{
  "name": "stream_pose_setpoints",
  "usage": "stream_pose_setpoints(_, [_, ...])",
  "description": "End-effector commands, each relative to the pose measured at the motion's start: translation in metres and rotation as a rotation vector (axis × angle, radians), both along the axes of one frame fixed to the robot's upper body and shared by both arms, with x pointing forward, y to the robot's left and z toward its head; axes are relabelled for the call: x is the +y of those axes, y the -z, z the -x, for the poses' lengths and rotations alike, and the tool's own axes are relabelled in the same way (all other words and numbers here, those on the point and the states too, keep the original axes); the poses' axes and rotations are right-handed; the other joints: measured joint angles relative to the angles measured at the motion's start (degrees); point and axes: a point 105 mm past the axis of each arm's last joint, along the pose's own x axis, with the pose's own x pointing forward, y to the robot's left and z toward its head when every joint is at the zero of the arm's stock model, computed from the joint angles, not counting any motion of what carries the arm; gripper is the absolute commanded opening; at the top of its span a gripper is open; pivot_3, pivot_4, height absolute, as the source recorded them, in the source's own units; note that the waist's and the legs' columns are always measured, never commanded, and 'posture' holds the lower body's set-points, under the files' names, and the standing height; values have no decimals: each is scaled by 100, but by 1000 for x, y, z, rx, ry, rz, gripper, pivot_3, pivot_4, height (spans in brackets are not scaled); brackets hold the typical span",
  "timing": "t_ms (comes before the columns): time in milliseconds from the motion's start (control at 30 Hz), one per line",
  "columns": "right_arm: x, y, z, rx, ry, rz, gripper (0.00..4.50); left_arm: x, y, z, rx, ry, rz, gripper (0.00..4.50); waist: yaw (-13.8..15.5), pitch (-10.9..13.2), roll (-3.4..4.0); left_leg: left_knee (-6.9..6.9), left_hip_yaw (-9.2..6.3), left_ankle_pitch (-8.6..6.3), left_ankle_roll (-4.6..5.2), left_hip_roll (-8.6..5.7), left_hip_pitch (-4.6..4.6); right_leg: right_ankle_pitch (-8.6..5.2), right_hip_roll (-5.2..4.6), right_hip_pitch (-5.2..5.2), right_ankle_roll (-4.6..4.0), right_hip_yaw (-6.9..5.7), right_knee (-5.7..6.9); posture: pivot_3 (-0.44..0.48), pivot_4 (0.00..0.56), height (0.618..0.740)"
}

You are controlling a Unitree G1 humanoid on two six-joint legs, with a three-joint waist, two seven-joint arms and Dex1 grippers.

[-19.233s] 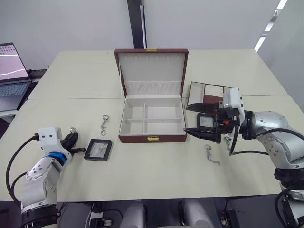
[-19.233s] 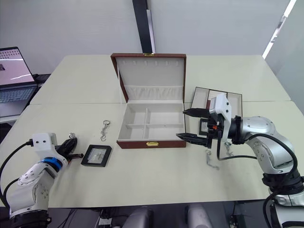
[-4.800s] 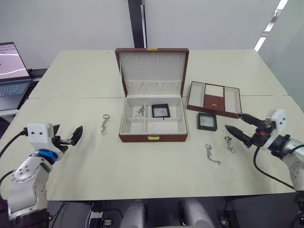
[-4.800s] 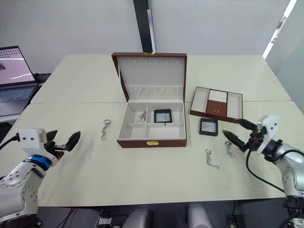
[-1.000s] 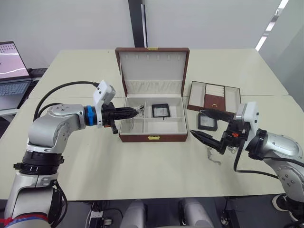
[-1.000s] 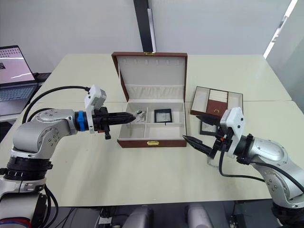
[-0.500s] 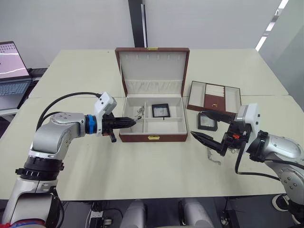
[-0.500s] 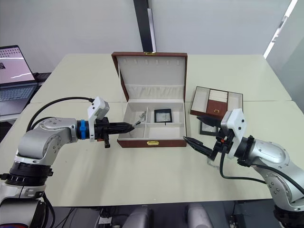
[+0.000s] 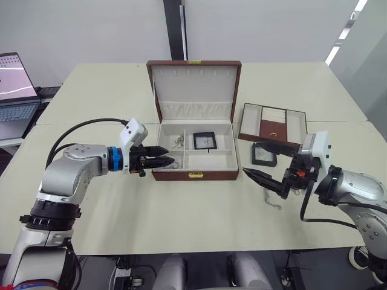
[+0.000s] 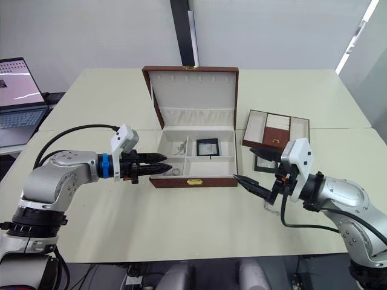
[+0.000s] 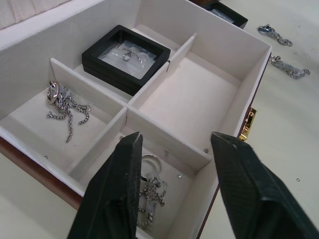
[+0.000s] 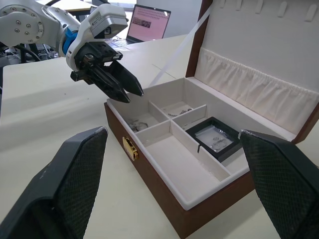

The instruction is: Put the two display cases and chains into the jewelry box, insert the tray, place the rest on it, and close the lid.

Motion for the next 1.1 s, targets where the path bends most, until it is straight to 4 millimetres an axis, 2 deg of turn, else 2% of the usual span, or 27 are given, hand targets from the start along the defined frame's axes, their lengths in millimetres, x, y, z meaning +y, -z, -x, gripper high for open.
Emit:
stream_pose_setpoints(33, [-3,-12,2,-51,-8,-4,4500,6,-12,1,-46,-5,29,3444,-1,0,0,0,0,0,0,0,0,0,0,0,0,0,0,0,150,740])
stream_pose_setpoints(133, [-11,-9,-1,-39,16,14,4500,10,-16,2,-53,-14,67,4347,2,0,0,0,-1,0,0,0,0,0,0,0,0,-1,0,0,150,740])
stream_pose_setpoints(167, [-16,-8,-2,-34,28,17,4500,14,-18,2,-58,-26,81,4472,1,0,0,0,1,0,0,-1,0,0,-1,0,0,0,0,0,150,740])
stream_pose_setpoints(400, [-70,11,-15,43,171,27,4500,62,-17,10,-77,-226,138,4472,-5,0,0,-1,4,-1,1,1,3,0,0,0,0,2,0,0,150,740])
stream_pose_setpoints(467, [-90,17,-20,54,238,36,4500,85,-9,15,-86,-325,110,4472,-3,0,0,0,2,-1,1,2,3,0,-1,0,0,2,1,0,150,740])
stream_pose_setpoints(700, [-154,45,-34,83,466,27,4500,146,11,29,-201,-673,63,4472,8,0,1,-3,8,-2,2,2,9,0,-5,3,0,7,-1,0,150,740])
stream_pose_setpoints(833, [-177,60,-42,77,568,12,4500,167,25,42,-266,-834,62,4472,0,0,1,-2,14,-2,2,4,13,0,-15,5,0,10,1,0,150,740])
stream_pose_setpoints(1100, [-196,70,-52,38,684,-19,4500,192,39,62,-345,-1051,37,4472,7,-1,2,-3,14,-1,2,3,17,1,-19,8,0,11,2,0,150,740])
